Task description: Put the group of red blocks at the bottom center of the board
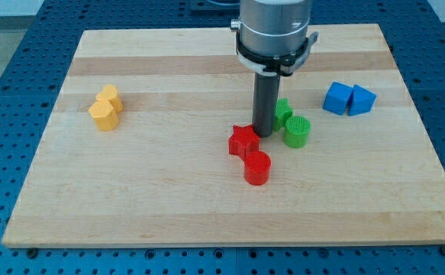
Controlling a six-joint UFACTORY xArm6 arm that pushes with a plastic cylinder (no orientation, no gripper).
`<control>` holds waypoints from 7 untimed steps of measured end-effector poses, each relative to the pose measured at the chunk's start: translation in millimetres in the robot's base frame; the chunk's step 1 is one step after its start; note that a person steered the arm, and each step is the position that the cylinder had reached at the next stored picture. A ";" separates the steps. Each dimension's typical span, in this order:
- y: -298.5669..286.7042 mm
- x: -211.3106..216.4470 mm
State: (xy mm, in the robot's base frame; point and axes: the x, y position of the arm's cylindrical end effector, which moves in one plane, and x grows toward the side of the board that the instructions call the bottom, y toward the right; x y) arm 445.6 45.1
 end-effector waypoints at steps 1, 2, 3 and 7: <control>-5.2 -44.0; -15.6 -48.1; -27.9 -41.2; -35.5 27.9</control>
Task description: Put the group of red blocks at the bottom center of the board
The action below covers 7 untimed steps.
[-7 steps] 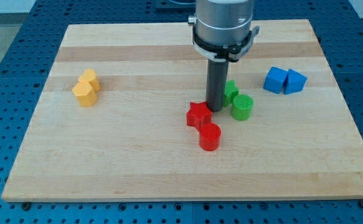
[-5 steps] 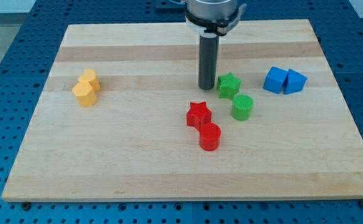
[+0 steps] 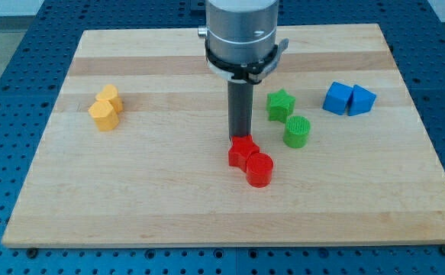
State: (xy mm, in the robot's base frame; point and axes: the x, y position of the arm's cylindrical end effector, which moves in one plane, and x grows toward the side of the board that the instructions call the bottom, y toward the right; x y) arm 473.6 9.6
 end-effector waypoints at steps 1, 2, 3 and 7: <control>0.0 17.2; 0.0 36.0; 0.0 55.4; 56.9 60.7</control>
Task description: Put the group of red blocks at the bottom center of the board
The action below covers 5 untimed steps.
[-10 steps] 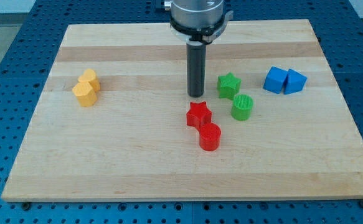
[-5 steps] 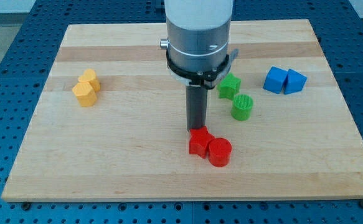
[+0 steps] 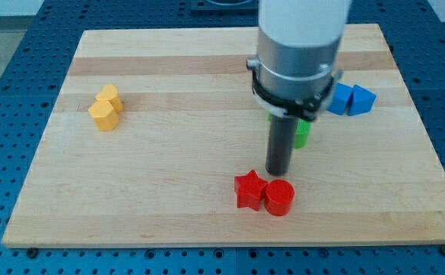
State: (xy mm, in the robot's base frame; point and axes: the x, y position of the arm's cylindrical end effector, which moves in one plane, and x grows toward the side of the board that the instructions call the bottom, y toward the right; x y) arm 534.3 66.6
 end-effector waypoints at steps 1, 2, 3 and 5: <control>4.0 9.9; 14.3 10.5; 37.1 8.7; 54.7 43.5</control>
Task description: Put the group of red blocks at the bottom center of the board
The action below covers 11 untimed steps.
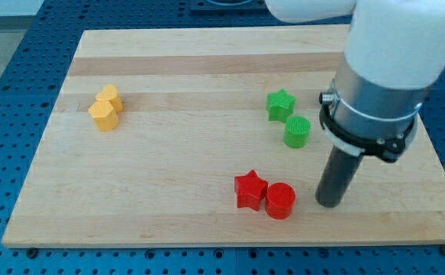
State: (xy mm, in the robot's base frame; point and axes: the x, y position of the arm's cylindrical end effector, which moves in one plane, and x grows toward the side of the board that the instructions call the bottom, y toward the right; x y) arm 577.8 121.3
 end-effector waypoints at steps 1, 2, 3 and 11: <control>-3.9 6.2; -3.9 6.2; -15.8 6.2; -70.3 6.2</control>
State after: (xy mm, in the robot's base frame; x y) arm 584.0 51.0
